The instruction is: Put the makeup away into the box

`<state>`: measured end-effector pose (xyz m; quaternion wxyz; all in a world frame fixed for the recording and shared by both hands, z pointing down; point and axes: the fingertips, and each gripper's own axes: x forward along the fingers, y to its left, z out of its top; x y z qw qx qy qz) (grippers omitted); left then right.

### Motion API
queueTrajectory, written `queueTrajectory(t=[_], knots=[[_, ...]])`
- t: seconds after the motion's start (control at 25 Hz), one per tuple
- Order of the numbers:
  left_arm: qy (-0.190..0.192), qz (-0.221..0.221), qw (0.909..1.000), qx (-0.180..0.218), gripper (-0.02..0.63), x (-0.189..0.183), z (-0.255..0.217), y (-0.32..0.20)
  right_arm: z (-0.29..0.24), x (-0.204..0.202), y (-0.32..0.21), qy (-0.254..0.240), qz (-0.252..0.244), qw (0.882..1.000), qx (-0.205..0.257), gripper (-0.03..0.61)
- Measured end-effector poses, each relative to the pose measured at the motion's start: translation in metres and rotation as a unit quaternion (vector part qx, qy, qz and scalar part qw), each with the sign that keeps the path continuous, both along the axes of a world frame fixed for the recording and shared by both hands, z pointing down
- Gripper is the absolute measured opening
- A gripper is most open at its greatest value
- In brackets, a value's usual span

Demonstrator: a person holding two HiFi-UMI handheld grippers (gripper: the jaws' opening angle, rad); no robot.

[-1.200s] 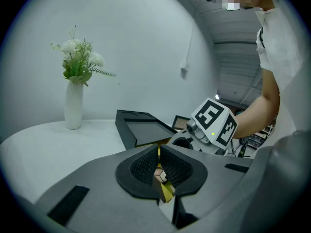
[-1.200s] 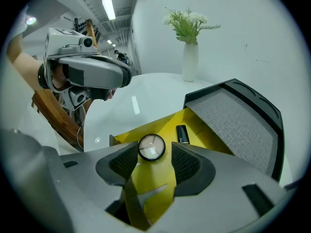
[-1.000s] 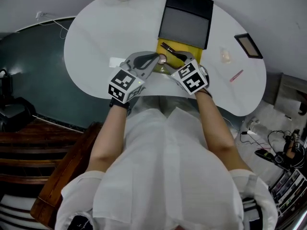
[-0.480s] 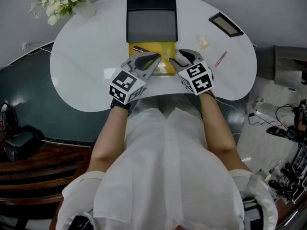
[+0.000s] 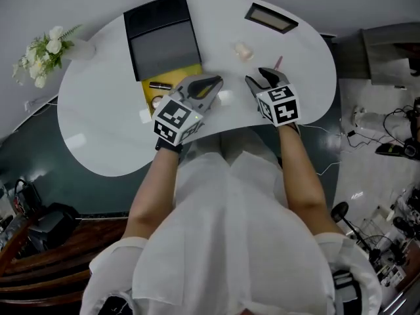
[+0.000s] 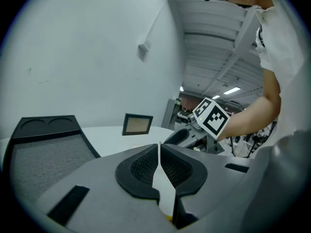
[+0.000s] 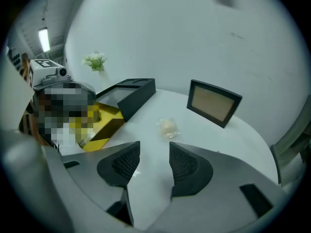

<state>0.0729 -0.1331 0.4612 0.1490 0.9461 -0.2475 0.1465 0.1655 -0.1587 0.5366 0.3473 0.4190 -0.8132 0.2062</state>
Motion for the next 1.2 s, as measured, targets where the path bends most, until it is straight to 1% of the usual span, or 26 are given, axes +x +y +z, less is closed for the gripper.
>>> queueTrajectory(t=[0.16,0.32,0.48,0.64,0.76,0.92,1.0,1.04,1.08,1.12,1.2], knots=[[-0.003,0.024,0.9997,-0.003,0.026,0.032,0.004,-0.005,0.014,0.042,-0.006,0.000,0.062,0.998,-0.012,0.187],[-0.006,0.041,0.9991,-0.008,0.026,0.057,0.008,-0.008,0.029,0.075,-0.011,0.009,0.113,0.993,-0.027,0.187],[-0.009,0.051,0.9986,-0.014,0.026,0.074,0.012,-0.012,0.044,0.095,-0.015,0.011,0.157,0.986,-0.048,0.187],[-0.011,0.056,0.9982,-0.018,0.026,0.086,0.014,-0.015,0.055,0.102,-0.021,0.000,0.186,0.980,-0.064,0.186],[-0.013,0.058,0.9981,-0.020,0.026,0.091,0.016,-0.017,0.058,0.103,-0.024,0.003,0.186,0.980,-0.066,0.176],[-0.016,0.056,0.9981,-0.022,0.026,0.092,0.019,-0.017,0.060,0.102,-0.024,0.025,0.162,0.984,-0.064,0.155],[-0.017,0.055,0.9981,-0.022,0.026,0.091,0.019,-0.017,0.061,0.102,-0.024,0.028,0.154,0.985,-0.065,0.152],[-0.018,0.055,0.9981,-0.022,0.026,0.091,0.019,-0.017,0.061,0.101,-0.024,0.029,0.150,0.986,-0.066,0.141],[-0.019,0.055,0.9981,-0.022,0.026,0.091,0.019,-0.017,0.060,0.101,-0.024,0.031,0.145,0.987,-0.067,0.115],[-0.019,0.055,0.9981,-0.022,0.026,0.091,0.018,-0.016,0.060,0.102,-0.023,0.034,0.140,0.987,-0.068,0.060],[-0.018,0.054,0.9981,-0.021,0.026,0.091,0.017,-0.015,0.060,0.103,-0.022,0.037,0.135,0.988,-0.068,0.052]])
